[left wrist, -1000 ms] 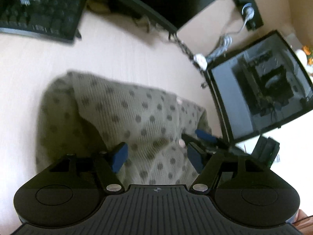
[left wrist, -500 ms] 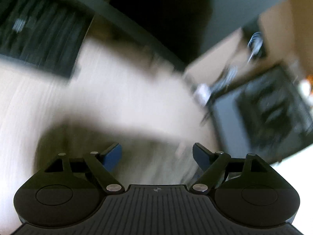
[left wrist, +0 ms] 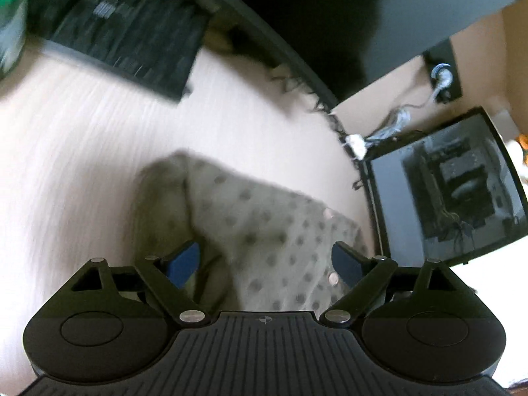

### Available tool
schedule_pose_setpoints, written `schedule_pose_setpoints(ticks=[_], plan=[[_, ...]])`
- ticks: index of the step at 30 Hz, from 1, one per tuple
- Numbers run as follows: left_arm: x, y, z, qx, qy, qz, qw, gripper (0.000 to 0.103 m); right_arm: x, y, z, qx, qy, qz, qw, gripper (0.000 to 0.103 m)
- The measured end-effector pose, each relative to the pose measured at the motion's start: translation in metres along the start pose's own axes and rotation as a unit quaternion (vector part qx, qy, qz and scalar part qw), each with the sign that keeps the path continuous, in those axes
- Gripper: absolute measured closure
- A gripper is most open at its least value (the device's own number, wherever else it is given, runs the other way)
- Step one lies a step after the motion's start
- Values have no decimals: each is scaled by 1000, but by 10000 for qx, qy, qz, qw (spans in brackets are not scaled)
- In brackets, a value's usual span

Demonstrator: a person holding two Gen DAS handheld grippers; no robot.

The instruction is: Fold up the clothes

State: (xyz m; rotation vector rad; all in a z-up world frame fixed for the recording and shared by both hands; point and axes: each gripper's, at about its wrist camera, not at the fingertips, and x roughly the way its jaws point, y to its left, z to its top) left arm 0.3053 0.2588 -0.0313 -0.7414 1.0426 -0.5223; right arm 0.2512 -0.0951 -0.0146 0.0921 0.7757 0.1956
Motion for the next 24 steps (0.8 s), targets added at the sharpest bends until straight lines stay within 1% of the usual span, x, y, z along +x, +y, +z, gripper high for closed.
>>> schedule_pose_setpoints(ticks=[2, 4, 5, 8, 11, 13, 14, 16, 18, 20, 21, 22, 24], plan=[[3, 10, -9, -112, 166, 40, 9998, 10, -11, -4, 1, -105, -122, -218, 9996, 0], [13, 12, -8, -134, 129, 82, 9998, 10, -22, -7, 2, -209, -244, -436, 9985, 0], [18, 11, -7, -151, 96, 81, 9998, 10, -21, -9, -1, -164, -181, -497, 9985, 0], [34, 6, -5, -252, 11, -111, 9996, 9, -10, -8, -14, -137, 86, -677, 9976, 0], [44, -2, 6, -293, -38, -238, 9993, 9, -4, 0, -24, -232, 117, -851, 9960, 0], [38, -14, 20, -284, -240, -497, 9981, 9, -3, 5, -25, -309, 93, -908, 9954, 0], [32, -22, 27, -218, -430, -644, 9968, 9, -3, 7, -24, -375, 81, -929, 9949, 0], [10, -40, 44, 52, -999, -922, 9907, 9, -1, 9, -25, -491, 56, -985, 9939, 0], [-11, -52, 59, 264, -1457, -931, 9846, 9, 1, 10, -26, -573, 42, -1015, 9932, 0], [-24, -57, 67, 346, -1614, -751, 9834, 9, 3, 11, -26, -616, 37, -1028, 9928, 0], [-28, -59, 69, 404, -1610, -673, 9838, 9, 3, 10, -26, -595, 45, -1012, 9931, 0], [-27, -59, 67, 474, -1496, -615, 9857, 9, 4, 9, -25, -572, 53, -994, 9934, 0], [-21, -58, 58, 593, -1152, -500, 9903, 8, 3, 7, -25, -517, 78, -941, 9942, 0]])
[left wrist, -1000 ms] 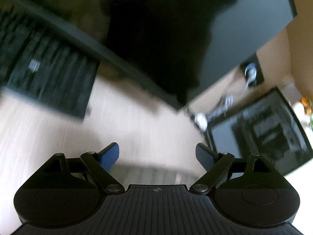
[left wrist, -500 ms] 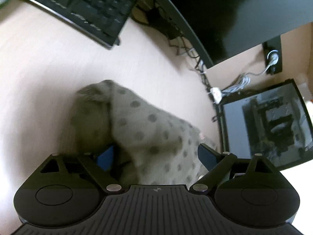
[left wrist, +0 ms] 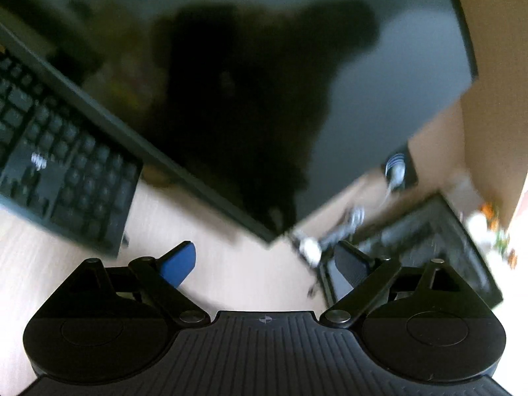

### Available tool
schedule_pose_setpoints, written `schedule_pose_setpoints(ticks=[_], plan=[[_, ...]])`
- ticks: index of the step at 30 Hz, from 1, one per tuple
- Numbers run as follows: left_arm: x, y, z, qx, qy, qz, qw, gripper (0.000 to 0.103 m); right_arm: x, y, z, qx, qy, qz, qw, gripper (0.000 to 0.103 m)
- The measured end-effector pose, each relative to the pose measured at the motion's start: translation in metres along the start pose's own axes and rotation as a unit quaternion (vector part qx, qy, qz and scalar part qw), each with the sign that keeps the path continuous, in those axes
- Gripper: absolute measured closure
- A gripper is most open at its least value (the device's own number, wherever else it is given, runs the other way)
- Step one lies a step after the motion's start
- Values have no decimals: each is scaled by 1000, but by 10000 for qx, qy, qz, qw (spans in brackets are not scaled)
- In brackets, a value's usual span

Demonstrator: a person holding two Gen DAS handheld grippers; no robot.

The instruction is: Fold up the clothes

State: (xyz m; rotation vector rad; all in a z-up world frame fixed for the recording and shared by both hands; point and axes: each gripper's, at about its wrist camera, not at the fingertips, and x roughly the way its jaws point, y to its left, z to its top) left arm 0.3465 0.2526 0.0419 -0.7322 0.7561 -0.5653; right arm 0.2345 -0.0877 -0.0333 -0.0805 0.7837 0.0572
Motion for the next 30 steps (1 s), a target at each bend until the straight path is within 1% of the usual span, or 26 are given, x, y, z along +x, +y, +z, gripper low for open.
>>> schedule_pose_setpoints(ticks=[1, 3, 6, 7, 8, 9, 11, 12, 13, 14, 16, 17, 18, 19, 20, 21, 23, 24, 26, 27, 29, 30], plan=[[4, 1, -7, 42, 190, 73, 9998, 8, 0, -2, 1, 32, 22, 39, 10000, 0], [19, 9, -23, 46, 578, 348, 9977, 8, 1, -4, 1, 85, 60, 88, 9999, 0], [41, 26, -40, -93, 983, 786, 9920, 9, 1, -4, 1, 87, 72, 101, 9999, 0], [49, 30, -44, -109, 1079, 940, 9896, 16, 1, -4, 1, 88, 76, 105, 9999, 0], [54, 33, -46, -93, 1148, 1070, 9876, 19, 1, -4, 1, 89, 80, 109, 9999, 0], [57, 36, -48, -66, 1181, 1134, 9865, 21, 1, -4, 1, 83, 81, 111, 9999, 0], [65, 35, -50, 23, 1194, 1148, 9862, 21, 0, -5, 0, 69, 84, 129, 9999, 0], [69, 31, -51, 101, 1214, 1125, 9862, 24, 0, -5, 0, 60, 83, 141, 9998, 0], [73, 27, -53, 193, 1248, 1127, 9856, 34, -1, -6, 0, 33, 73, 158, 9998, 0], [76, 22, -55, 298, 1298, 1158, 9843, 42, -2, -7, 0, -27, 67, 159, 9998, 0], [81, 8, -61, 500, 1462, 1196, 9807, 64, -4, -11, 1, -157, 47, 123, 9998, 0], [80, -1, -61, 554, 1519, 1082, 9809, 67, -6, -14, 2, -222, 30, 83, 9997, 0], [76, -11, -60, 560, 1537, 833, 9830, 74, -7, -17, 3, -257, 6, 29, 9997, 0], [72, -22, -58, 660, 1485, 674, 9844, 77, -8, -21, 5, -261, -22, -35, 9996, 0], [68, -34, -54, 862, 1359, 612, 9851, 78, -9, -25, 7, -262, -51, -101, 9996, 0], [67, -42, -50, 1079, 1248, 635, 9842, 79, -8, -29, 8, -247, -83, -164, 9995, 0], [72, -53, -41, 1549, 1057, 867, 9784, 80, -6, -34, 13, -257, -127, -301, 9991, 0], [77, -53, -37, 1709, 993, 1047, 9747, 80, -5, -36, 15, -263, -149, -370, 9989, 0], [90, -43, -33, 1864, 936, 1524, 9661, 81, -6, -35, 18, -268, -190, -440, 9985, 0], [96, -35, -32, 1912, 924, 1701, 9623, 81, -6, -35, 19, -270, -211, -472, 9983, 0], [105, -25, -33, 1971, 952, 1924, 9566, 79, -7, -34, 22, -274, -252, -536, 9979, 0], [107, -21, -33, 2004, 980, 2000, 9541, 73, -7, -34, 23, -276, -273, -568, 9976, 0]])
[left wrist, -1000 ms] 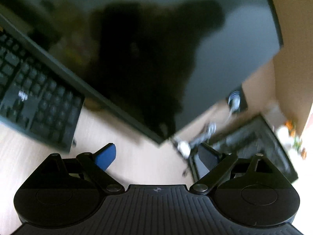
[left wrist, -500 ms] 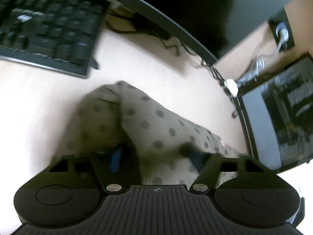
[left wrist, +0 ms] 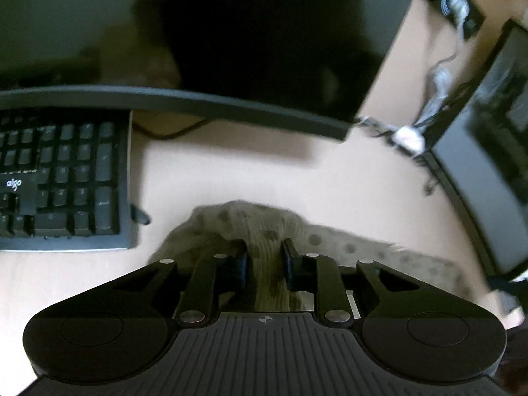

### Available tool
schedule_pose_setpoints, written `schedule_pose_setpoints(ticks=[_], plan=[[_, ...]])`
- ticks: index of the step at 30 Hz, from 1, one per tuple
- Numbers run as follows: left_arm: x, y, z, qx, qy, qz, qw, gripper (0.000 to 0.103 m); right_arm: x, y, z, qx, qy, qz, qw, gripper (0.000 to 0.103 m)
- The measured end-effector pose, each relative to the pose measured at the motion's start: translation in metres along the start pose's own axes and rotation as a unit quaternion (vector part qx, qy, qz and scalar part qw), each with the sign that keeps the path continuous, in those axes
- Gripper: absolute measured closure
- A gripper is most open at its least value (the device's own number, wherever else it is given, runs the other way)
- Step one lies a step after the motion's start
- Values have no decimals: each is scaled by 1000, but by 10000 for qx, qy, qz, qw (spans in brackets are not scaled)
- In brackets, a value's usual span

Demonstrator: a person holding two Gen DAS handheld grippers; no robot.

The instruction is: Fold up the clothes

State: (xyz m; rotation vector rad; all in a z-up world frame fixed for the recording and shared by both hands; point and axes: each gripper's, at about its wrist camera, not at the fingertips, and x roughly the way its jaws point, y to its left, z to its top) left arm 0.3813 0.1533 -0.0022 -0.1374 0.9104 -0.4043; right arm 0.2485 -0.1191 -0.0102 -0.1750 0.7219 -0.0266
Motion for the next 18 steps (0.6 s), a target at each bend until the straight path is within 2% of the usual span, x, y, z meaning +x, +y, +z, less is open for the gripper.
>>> schedule_pose_setpoints(ticks=[1, 2, 4, 5, 7, 8, 9, 10, 11, 12, 15, 18], plan=[[-1, 1, -1, 26, 20, 50, 10000, 66, 0, 0, 1, -2, -20, -33, 10000, 0], [-7, 2, -1, 44, 20, 74, 10000, 65, -1, 1, 3, -4, -40, -65, 10000, 0], [-24, 5, 0, 58, -50, 37, 10000, 61, -13, 2, 8, 154, -167, 153, 9996, 0], [-36, 7, -2, 41, -129, -54, 9999, 59, -18, 3, 10, 316, -165, 475, 9982, 0], [-59, 9, -5, 8, -287, -236, 9993, 42, -29, 5, 13, 657, -134, 1174, 9908, 0], [-68, 10, -8, -47, -346, -422, 9985, 38, -27, 5, 11, 692, -58, 1201, 9903, 0], [-73, 12, -12, -164, -354, -742, 9965, 29, -24, 5, 8, 702, 29, 1170, 9906, 0], [-73, 13, -17, -298, -310, -1079, 9932, 24, -21, 4, 5, 713, 115, 1139, 9909, 0], [-69, 14, -23, -411, -226, -1337, 9899, 23, -18, 4, 2, 723, 202, 1108, 9910, 0], [-61, 12, -28, -479, -118, -1437, 9884, 23, -15, 4, -1, 734, 289, 1077, 9911, 0], [-38, 13, -46, -634, 343, -1286, 9891, 23, -6, 3, -10, 764, 549, 983, 9907, 0], [-32, 18, -67, -969, 679, -1449, 9823, 20, 2, 2, -19, 794, 808, 889, 9896, 0]])
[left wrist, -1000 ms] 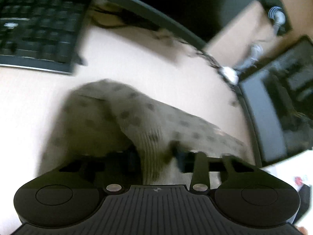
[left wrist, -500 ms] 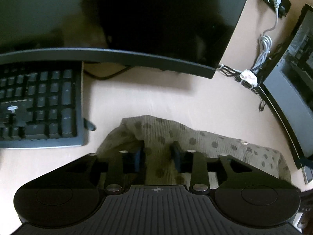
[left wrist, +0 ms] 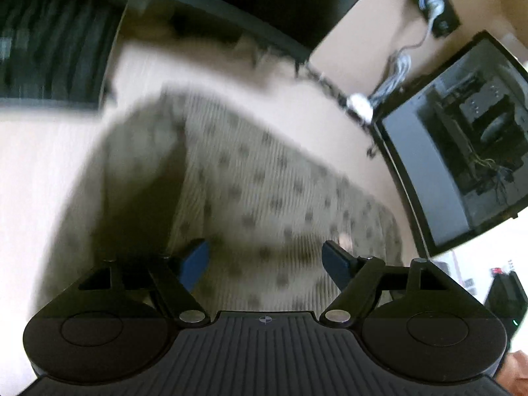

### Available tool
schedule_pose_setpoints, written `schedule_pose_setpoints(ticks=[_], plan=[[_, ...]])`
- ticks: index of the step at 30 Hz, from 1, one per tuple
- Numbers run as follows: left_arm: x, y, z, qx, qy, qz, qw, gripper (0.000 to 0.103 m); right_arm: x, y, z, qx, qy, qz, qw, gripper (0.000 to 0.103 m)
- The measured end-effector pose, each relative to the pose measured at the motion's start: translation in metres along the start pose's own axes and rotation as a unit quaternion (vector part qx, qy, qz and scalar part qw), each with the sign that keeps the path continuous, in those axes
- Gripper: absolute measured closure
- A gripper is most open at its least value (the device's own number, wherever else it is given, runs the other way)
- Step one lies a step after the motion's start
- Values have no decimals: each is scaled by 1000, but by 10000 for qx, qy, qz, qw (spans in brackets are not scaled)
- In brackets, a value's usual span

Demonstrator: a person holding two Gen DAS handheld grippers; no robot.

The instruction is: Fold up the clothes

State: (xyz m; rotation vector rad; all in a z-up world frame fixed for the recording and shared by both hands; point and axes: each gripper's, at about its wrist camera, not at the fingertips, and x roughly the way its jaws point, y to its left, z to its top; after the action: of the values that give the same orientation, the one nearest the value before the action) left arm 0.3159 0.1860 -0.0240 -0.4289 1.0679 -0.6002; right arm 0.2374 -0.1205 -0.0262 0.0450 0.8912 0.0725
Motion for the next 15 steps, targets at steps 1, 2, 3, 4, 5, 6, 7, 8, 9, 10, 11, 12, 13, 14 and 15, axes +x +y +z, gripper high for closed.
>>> schedule_pose_setpoints(ticks=[1, 2, 3, 4, 5, 6, 7, 8, 9, 10, 11, 12, 13, 14, 15], plan=[[-1, 0, -7, -6, -48, -71, 10000, 17, 3, -1, -2, 20, 83, -37, 10000, 0], [-3, 0, -13, -44, -68, -165, 9998, 15, 6, -3, -5, 41, 165, -74, 9998, 0], [-5, 1, -17, -117, -60, -284, 9995, 12, 10, -4, -7, 61, 248, -111, 9996, 0], [-6, 2, -21, -178, -54, -387, 9991, 10, 8, 0, -9, 50, 236, -232, 9994, 0], [-7, 3, -23, -226, -49, -473, 9986, 10, 6, 4, -10, 33, 208, -368, 9991, 0], [-9, 5, -25, -244, -46, -517, 9984, 10, 3, 9, -12, 16, 180, -504, 9986, 0], [-12, 7, -26, -232, -45, -517, 9984, 10, 1, 14, -14, -99, 204, -559, 9982, 0], [-14, 10, -26, -264, -49, -495, 9984, 10, -1, 18, -17, -233, 237, -600, 9976, 0], [-17, 14, -25, -344, -58, -448, 9984, 10, -3, 23, -20, -367, 270, -641, 9969, 0], [-16, 16, -24, -436, -70, -437, 9981, 9, -6, 28, -22, -500, 304, -681, 9960, 0], [-13, 15, -22, -540, -86, -465, 9974, 9, -7, 32, -27, -654, 286, -691, 9950, 0], [-10, 14, -22, -638, -112, -476, 9968, 7, -8, 31, -29, -644, 266, -636, 9955, 0], [-9, 12, -22, -702, -160, -460, 9963, 5, -9, 28, -30, -604, 248, -570, 9962, 0], [-5, 8, -22, -733, -219, -433, 9961, 3, -8, 25, -31, -519, 226, -485, 9972, 0], [-2, 5, -22, -724, -277, -395, 9962, 1, -7, 21, -31, -425, 202, -397, 9981, 0]])
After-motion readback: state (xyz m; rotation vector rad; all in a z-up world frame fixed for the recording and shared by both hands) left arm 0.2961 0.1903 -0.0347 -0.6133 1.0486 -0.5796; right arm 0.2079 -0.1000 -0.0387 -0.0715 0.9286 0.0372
